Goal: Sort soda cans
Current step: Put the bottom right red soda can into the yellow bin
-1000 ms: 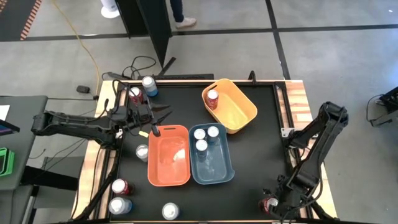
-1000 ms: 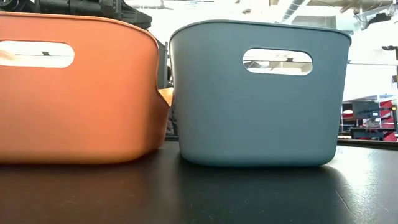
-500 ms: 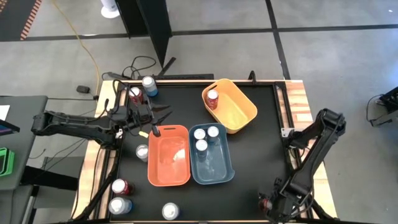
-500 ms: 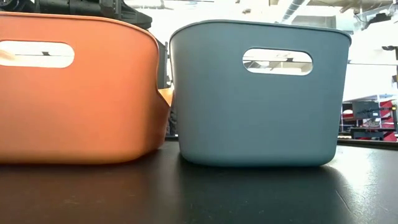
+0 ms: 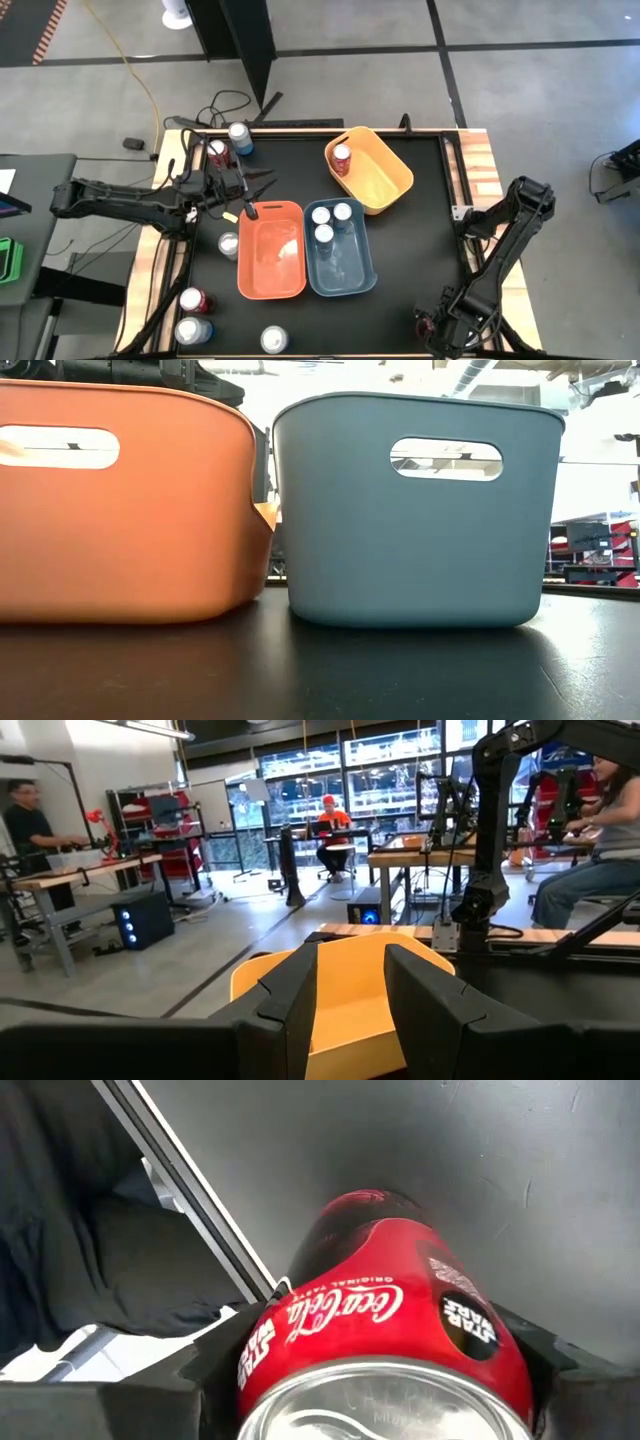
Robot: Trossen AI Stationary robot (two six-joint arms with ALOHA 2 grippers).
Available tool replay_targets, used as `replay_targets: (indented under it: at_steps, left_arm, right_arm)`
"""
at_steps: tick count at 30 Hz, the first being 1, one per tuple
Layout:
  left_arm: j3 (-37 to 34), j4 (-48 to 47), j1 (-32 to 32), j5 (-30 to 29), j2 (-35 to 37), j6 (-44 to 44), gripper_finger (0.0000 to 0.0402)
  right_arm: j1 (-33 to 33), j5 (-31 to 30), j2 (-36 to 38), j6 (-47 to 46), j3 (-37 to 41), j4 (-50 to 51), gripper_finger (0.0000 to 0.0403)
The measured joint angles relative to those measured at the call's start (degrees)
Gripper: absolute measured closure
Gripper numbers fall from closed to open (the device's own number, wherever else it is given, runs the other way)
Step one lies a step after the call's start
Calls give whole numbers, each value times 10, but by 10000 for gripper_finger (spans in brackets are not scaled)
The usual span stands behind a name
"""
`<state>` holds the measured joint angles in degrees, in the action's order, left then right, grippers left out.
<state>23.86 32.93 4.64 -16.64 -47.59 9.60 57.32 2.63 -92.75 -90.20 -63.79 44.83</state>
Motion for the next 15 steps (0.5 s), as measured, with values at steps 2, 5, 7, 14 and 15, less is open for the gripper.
replay_targets:
  at_steps: [2, 5, 7, 14, 15]
  left_arm:
    - [0, 0, 0, 0, 0, 5, 288]
    - [0, 0, 0, 0, 0, 5, 288]
    - [0, 0, 0, 0, 0, 5, 288]
    - [0, 6, 0, 0, 0, 5, 288]
    - [0, 8, 0, 0, 0, 5, 288]
  right_arm:
    - [-6, -2, 0, 6, 0, 2, 106]
    - [-18, -4, 3, 28, -2, 11, 106]
    - [-30, -17, 4, 51, -12, 29, 106]
    - [-91, -56, 24, 160, -94, 150, 106]
    - [-102, -56, 25, 182, -109, 175, 106]
